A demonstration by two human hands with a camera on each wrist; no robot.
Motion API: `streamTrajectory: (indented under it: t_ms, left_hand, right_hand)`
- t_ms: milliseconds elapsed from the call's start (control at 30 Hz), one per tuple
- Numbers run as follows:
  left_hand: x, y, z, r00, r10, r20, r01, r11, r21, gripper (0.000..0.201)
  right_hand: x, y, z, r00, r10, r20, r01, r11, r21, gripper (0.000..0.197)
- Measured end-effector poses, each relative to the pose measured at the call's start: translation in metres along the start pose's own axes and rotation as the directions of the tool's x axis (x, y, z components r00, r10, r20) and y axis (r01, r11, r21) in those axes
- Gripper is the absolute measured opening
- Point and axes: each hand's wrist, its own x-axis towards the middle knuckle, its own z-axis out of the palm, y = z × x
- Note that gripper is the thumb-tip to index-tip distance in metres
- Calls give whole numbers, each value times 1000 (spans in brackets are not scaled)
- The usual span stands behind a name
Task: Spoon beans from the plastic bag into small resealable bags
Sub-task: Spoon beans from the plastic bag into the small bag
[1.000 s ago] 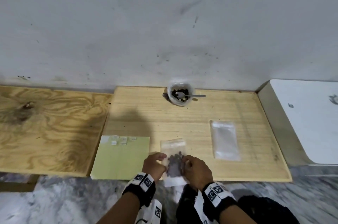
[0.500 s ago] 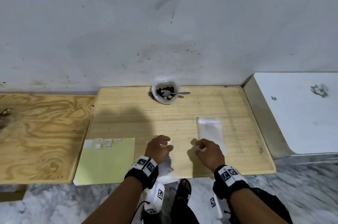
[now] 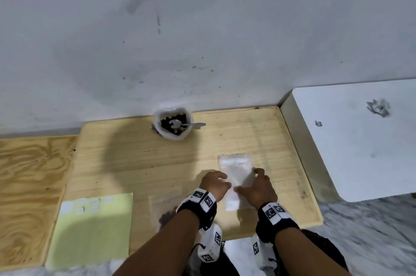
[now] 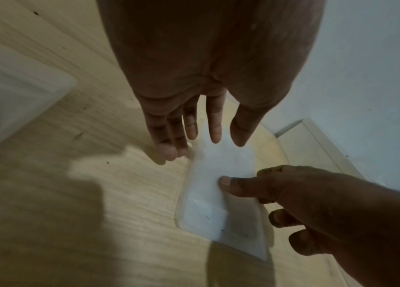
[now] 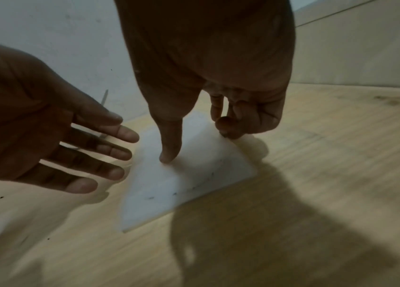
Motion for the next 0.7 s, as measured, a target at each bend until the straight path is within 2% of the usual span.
streamTrajectory:
  t_ms: [100,267,300,400,500,600,700]
  left_hand:
    - [6,1,5,1000,-1,20,0,998,61,32]
    - [11,0,3,1000,-6,11,5,1000,27,32]
    - [11,0,2,1000,-10,5,10,1000,-2,31]
    - [7,2,-6,999,16,-39,-20,995,-94,23]
    - [-1,11,-23,978,127,-167,-156,972,-175,13]
    - [-8,24,-48,934,180,-308,-272,917,-290,25]
    - [-14,38,-78,915,184,-358,-321,871,-371,35]
  right_hand:
    - [5,9,-1,999,-18,-39,22,995,99,80]
    - [6,11,-10,992,-92,-83,106,975,195,17]
    - [6,10,-13,989,-117,-85,134,964,230,14]
    - [9,6,-27,975,-214,-56,218,893,394,20]
    - [0,-12,-52,957,-268,112,162,812,561,28]
    - [-4,-28,-67,892,-350,288,159,837,524,44]
    - [-11,-56,-76,820,-404,405,241,886,397,33]
